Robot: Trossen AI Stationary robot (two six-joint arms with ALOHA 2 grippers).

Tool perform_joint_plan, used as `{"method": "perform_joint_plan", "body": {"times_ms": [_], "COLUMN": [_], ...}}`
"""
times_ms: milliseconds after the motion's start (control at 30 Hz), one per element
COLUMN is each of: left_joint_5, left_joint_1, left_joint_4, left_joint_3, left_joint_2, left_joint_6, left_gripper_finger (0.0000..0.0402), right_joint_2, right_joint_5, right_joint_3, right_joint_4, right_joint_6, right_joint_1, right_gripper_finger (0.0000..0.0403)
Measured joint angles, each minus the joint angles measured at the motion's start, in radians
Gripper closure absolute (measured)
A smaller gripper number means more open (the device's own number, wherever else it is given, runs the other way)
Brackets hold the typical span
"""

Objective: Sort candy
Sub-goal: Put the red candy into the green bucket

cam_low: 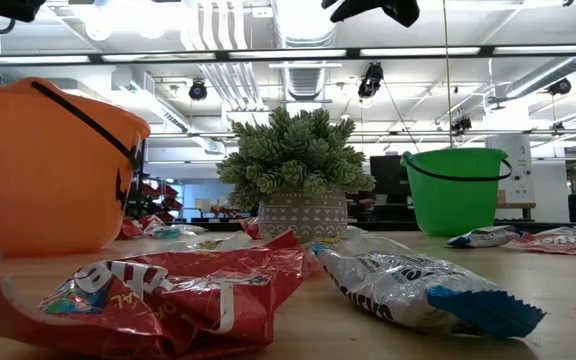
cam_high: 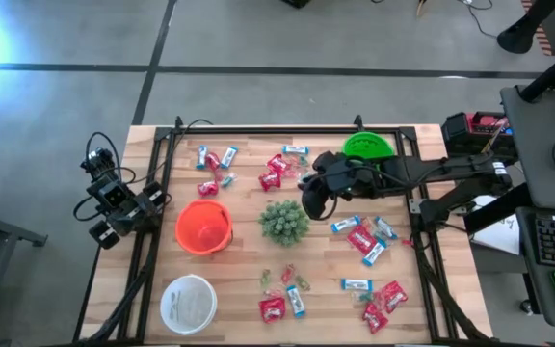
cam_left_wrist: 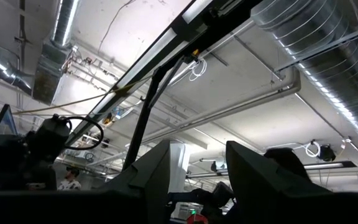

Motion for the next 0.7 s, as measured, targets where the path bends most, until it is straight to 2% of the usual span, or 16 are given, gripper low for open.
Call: {"method": "perform_joint_plan", "body": {"times_ms": [200,400,700], "left_joint_5": [0.0,0.0,0.0], "left_joint_1": [0.0,0.0,0.0], "left_joint_4": [0.0,-0.002,-0.009], "left_joint_3": [0.0,0.0,0.0], "left_joint_2": [0.0,0.0,0.0], "left_joint_6": [0.0,0.0,0.0], "left_gripper_finger": [0.0263,0.0263,0.0263], "right_joint_2": [0.002,0.004,0.009], "right_joint_5": [-0.015,-0.168,-0.17], "right_joint_3": [0.0,0.0,0.0], "right_joint_4": [0.004,0.03,0.04], "right_joint_6": [-0.015,0.001,-0.009], "right_joint_1": [-0.01,-0.029,-0.029], "right_gripper_finger": [0.0298,0.0306,0.0388]}}
